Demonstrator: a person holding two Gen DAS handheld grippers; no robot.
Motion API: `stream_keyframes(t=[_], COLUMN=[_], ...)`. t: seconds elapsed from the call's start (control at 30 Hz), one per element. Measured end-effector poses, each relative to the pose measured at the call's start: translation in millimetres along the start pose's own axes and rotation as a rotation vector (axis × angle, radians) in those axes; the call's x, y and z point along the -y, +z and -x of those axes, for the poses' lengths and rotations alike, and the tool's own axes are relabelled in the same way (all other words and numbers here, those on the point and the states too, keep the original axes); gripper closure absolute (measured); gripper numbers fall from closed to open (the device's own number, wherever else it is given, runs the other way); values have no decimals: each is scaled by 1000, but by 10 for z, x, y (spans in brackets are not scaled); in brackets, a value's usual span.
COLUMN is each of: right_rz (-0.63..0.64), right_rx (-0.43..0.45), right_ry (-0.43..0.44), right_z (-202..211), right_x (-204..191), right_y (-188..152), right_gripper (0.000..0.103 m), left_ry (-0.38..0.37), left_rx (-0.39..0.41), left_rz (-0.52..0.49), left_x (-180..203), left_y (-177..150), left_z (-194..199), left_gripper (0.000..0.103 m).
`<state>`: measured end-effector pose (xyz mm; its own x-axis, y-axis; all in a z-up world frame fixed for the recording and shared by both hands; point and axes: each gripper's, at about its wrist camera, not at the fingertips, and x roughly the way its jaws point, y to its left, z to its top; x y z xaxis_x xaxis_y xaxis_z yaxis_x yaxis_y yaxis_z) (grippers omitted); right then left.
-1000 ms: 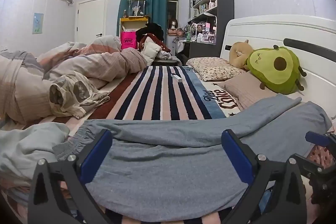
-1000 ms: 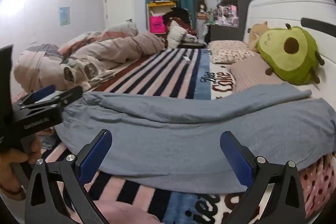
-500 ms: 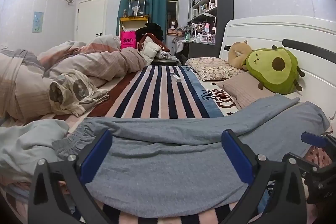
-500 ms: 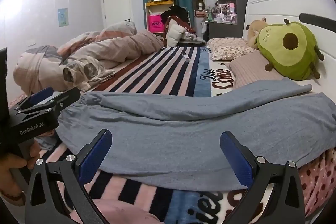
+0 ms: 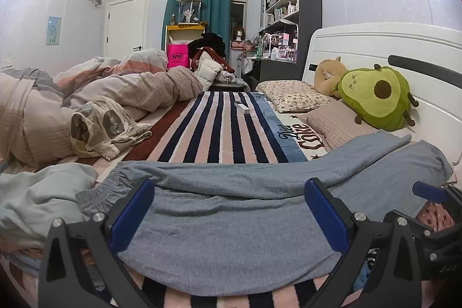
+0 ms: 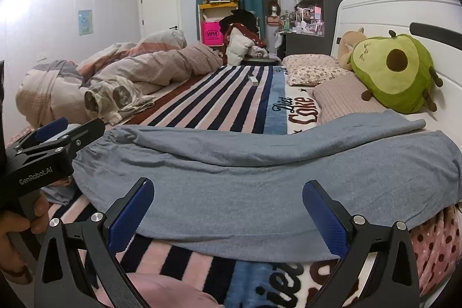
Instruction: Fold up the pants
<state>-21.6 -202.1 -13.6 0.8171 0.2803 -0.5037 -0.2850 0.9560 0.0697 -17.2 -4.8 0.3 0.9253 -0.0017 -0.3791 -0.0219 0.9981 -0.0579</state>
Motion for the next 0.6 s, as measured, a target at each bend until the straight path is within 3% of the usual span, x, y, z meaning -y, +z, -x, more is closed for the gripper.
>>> stream_keyframes(t=[0.6], right_rz=[0], right_rx=[1], right_ry=[2], right_z=[-2], right_x=[-2], right_y=[-3], right_gripper=[0], left_ry=[-2], left_rx=[-3], left_rz=[1], left_x=[-15], left_y=[-6], left_z=[10], left_gripper=[1])
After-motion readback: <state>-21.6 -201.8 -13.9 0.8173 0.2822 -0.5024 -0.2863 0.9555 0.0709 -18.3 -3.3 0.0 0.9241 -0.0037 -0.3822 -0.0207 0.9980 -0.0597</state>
